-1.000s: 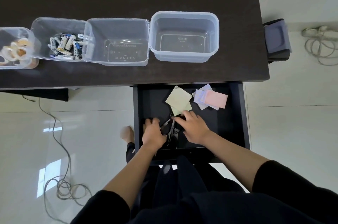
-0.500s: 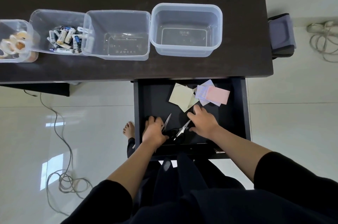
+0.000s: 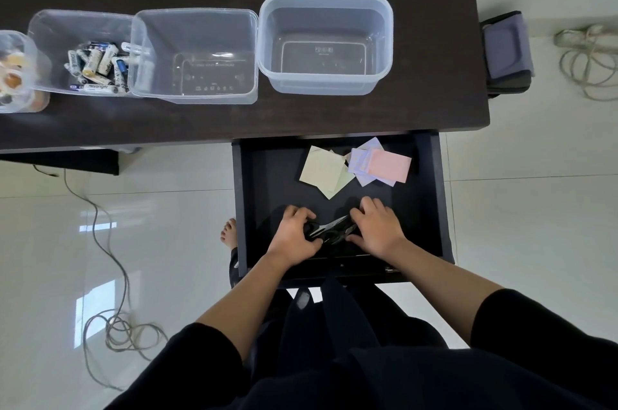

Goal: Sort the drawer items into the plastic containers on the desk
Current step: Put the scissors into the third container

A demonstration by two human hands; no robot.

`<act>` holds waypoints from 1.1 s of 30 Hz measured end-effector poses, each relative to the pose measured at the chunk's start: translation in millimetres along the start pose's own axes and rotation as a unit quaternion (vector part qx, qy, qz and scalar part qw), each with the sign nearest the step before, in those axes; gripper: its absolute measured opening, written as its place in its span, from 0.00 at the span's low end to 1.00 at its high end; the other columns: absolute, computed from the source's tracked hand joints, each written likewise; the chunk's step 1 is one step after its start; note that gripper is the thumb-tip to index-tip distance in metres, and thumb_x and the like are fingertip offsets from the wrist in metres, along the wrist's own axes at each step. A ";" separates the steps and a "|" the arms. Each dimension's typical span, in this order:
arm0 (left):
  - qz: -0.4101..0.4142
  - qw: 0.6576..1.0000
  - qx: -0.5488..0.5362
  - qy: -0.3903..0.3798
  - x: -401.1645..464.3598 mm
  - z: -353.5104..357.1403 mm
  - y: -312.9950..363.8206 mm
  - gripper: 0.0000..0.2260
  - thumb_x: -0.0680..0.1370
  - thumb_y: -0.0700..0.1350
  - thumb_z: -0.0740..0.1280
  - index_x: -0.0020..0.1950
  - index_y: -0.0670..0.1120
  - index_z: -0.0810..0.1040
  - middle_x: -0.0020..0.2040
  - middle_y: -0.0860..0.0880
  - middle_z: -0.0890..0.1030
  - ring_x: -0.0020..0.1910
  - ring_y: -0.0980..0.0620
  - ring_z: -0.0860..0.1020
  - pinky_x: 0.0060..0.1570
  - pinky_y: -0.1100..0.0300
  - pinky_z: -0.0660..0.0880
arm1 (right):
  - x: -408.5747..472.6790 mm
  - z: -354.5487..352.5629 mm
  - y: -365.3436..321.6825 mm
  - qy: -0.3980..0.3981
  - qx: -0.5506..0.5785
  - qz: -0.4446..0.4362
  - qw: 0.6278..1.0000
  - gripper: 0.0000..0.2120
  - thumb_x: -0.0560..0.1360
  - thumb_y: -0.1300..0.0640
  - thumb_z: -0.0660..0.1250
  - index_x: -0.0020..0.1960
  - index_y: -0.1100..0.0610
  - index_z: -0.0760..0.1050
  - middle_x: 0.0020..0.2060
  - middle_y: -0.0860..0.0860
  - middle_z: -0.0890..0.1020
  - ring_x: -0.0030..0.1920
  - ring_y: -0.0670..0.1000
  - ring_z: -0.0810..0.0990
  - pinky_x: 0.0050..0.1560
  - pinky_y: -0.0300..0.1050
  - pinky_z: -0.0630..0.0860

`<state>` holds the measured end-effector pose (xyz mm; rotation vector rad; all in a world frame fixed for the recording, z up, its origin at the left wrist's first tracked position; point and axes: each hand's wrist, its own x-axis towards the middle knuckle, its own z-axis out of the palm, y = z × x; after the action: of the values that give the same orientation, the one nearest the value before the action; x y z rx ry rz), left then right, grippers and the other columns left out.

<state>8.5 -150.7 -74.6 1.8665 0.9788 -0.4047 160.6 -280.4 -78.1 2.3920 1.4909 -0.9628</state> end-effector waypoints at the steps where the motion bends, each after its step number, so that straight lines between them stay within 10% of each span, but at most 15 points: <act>1: -0.002 1.000 0.017 0.005 -0.3 2.0 2.9 0.23 0.67 0.46 0.75 0.60 0.46 0.72 0.61 0.49 0.67 0.60 0.51 0.72 0.56 0.65 0.70 | -0.3 0.1 0.4 0.007 -0.002 0.001 1.000 0.23 0.73 0.42 0.66 0.60 0.56 0.69 0.58 0.56 0.68 0.59 0.58 0.67 0.56 0.50 0.69; 6: -0.119 0.975 0.176 0.062 -5.1 16.1 21.8 0.35 0.63 0.57 0.77 0.63 0.49 0.64 0.63 0.45 0.61 0.63 0.45 0.65 0.51 0.51 0.77 | -2.4 -1.1 -1.0 0.045 0.003 0.019 0.999 0.23 0.71 0.42 0.68 0.58 0.55 0.71 0.56 0.56 0.68 0.57 0.58 0.67 0.56 0.52 0.67; 21: -0.088 0.994 0.020 0.059 -8.4 10.5 13.3 0.12 0.71 0.46 0.72 0.52 0.49 0.74 0.54 0.50 0.70 0.44 0.51 0.74 0.45 0.59 0.72 | -6.4 -3.1 11.1 0.019 0.096 0.018 0.995 0.16 0.68 0.52 0.71 0.51 0.56 0.71 0.54 0.53 0.66 0.57 0.55 0.64 0.49 0.48 0.75; 33: -0.077 0.975 -0.203 0.038 -18.4 -11.0 24.6 0.08 0.78 0.39 0.62 0.53 0.51 0.71 0.48 0.49 0.78 0.51 0.48 0.79 0.50 0.53 0.78 | -26.5 -26.8 15.0 0.108 0.166 0.003 0.980 0.16 0.64 0.51 0.72 0.48 0.57 0.74 0.46 0.51 0.75 0.45 0.54 0.76 0.39 0.48 0.76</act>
<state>14.6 -155.1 -42.9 1.4505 1.1671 -0.2042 177.2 -295.4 -44.2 2.8134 1.4901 -1.0513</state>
